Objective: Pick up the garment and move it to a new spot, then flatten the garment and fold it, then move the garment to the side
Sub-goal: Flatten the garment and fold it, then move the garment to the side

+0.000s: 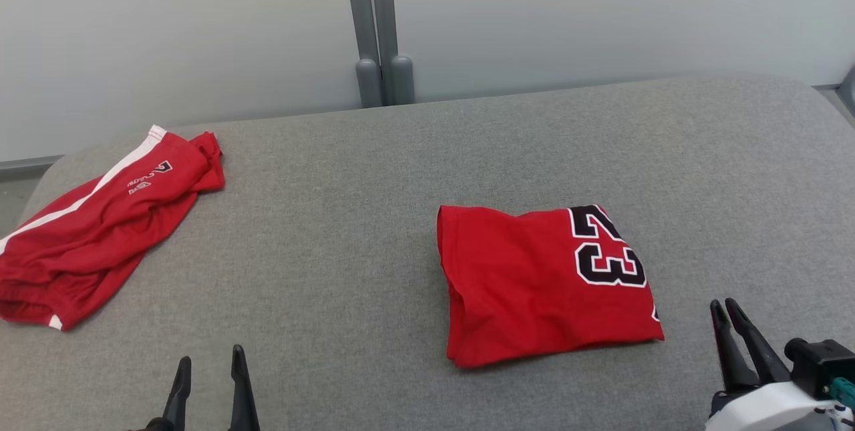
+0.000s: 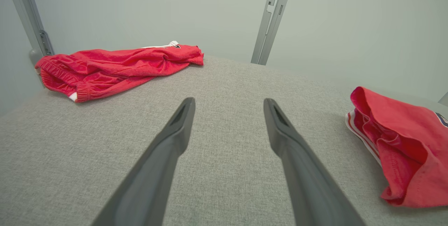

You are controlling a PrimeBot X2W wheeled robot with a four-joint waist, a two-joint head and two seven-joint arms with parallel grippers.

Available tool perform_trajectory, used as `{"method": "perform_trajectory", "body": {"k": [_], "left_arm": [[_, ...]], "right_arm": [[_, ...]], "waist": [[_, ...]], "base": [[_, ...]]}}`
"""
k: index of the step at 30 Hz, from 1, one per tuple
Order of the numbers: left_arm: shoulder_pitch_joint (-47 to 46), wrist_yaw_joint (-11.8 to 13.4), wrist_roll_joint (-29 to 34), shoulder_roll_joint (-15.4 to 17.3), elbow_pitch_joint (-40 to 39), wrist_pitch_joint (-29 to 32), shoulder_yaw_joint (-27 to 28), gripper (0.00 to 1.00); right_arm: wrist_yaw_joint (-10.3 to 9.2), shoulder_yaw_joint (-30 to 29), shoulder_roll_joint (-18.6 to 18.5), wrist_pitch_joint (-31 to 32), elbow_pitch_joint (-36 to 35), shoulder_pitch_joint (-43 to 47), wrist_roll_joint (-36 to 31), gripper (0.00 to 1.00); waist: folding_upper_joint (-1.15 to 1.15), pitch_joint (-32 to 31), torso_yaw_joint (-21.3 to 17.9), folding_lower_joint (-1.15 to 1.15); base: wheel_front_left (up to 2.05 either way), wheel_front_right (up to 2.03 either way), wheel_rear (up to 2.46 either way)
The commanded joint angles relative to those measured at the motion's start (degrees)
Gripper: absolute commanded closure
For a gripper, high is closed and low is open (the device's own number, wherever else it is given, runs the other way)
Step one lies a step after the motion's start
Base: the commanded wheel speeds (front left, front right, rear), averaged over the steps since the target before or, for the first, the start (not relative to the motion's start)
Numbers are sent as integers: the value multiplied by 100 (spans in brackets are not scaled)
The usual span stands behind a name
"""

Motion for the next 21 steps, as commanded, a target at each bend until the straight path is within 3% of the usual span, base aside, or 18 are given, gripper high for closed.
{"method": "perform_trajectory", "body": {"k": [1, 4, 13, 21], "left_arm": [[32, 16, -42, 15, -5, -16, -23, 0], [-27, -3, -22, 15, 27, -16, -106, 0], [-468, -126, 259, 15, 194, -16, -460, 0], [-654, -92, 252, 16, 329, -16, -722, 0]], "right_arm": [[-2, 67, 30, -15, 125, -138, 196, 0], [-2, 347, -104, 8, 530, -528, 619, 0], [0, 1339, -706, 1604, 1623, -2362, 2245, 0], [-1, 1997, -941, 2130, 2343, -2911, 2993, 0]], "waist": [[0, 44, 24, 0], [0, 133, 59, 0], [0, 800, 225, 0], [0, 879, 387, 0]], "base": [[0, 0, 0], [0, 0, 0], [0, 0, 0], [0, 0, 0]]}}
